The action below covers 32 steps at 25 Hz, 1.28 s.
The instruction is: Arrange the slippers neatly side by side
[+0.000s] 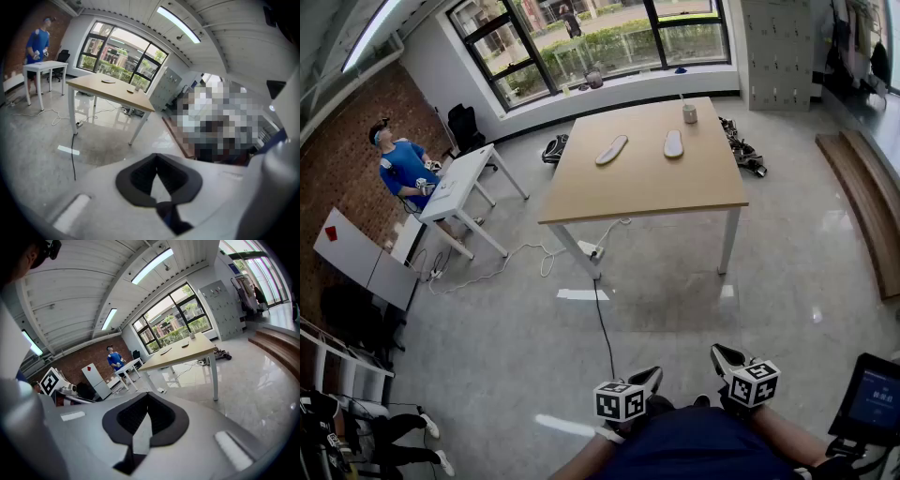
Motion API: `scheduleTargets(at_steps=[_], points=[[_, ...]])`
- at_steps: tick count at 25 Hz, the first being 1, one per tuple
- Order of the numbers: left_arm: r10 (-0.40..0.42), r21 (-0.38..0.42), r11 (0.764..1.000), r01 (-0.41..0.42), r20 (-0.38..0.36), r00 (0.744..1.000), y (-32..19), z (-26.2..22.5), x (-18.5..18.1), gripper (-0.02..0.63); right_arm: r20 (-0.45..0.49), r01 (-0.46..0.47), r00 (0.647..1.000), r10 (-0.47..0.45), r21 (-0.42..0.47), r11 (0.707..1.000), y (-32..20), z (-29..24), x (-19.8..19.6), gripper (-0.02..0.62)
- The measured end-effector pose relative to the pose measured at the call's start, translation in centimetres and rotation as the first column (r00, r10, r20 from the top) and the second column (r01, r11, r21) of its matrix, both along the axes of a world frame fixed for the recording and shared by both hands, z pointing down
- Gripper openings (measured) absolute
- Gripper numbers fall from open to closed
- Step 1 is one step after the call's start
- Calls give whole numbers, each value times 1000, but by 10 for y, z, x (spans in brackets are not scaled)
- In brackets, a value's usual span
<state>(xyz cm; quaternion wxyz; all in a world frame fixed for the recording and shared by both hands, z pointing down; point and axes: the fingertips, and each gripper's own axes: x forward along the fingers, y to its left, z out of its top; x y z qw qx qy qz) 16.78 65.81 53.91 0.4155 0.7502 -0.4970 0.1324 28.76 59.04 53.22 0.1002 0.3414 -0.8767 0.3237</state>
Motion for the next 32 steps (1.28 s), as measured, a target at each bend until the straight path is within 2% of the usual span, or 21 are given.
scheduleTargets(at_steps=[3,10,17,20,27,32], points=[[3,0,1000,-3,0,1000,-3,-2,-7,5,4,3,1000,-3,5,1000,-4,-2,-8,11],[11,-4,1000,-11,2,1000,-17,0,0,5,-4,-7,1000,7,0,1000,-16,1,2,11],[76,-25,997,-76,-36,996,-50,8,-1,5,-38,-56,998,55,-24,998,-43,8,1,11],[90,-39,995,-91,-44,995,-82,15,-8,5,-59,-75,996,73,-34,997,-71,15,-4,11],[159,-55,985,-163,-73,985,-141,26,-34,5,-115,-85,990,79,-48,995,-120,27,-41,11],[214,-71,973,-221,-97,972,-159,29,-47,5,-165,-71,984,61,-54,996,-141,28,-67,11]])
